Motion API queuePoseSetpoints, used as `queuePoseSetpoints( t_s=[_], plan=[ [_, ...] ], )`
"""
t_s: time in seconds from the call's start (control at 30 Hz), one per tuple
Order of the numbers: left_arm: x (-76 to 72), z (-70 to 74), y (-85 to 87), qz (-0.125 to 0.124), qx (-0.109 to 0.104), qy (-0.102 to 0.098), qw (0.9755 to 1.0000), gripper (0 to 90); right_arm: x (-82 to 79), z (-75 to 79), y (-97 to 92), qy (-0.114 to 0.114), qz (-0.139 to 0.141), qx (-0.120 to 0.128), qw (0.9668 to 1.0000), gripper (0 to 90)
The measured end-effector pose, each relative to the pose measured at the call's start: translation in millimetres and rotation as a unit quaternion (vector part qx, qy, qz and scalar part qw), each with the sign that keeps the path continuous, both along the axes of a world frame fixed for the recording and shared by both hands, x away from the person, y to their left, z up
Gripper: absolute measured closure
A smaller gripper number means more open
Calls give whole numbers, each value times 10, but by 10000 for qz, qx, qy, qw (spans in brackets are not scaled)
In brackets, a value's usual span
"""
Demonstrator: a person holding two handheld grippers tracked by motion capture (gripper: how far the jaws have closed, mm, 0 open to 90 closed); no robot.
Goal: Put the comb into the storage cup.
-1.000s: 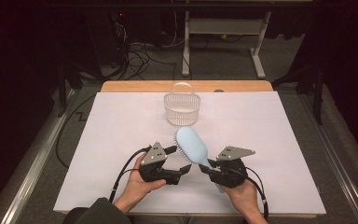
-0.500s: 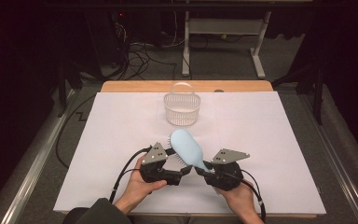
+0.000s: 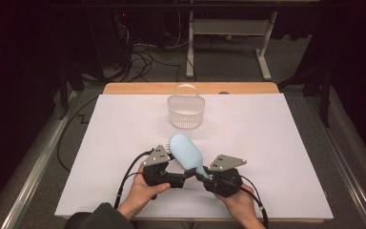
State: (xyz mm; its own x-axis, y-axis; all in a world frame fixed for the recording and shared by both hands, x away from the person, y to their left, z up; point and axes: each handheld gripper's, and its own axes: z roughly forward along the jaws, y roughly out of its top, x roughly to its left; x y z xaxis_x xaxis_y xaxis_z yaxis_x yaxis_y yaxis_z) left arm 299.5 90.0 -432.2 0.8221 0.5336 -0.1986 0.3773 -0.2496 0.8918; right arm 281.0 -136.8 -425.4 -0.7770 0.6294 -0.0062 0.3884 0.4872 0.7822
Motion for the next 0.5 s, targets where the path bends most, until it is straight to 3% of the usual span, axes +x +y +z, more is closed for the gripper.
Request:
queuePoseSetpoints(
  t_s=[0.5],
  plan=[
    [-11, 17, 4, -74, 54, -4, 10000, 281, -12, -5, 43, -43, -47, -67, 10000, 707]
  ],
)
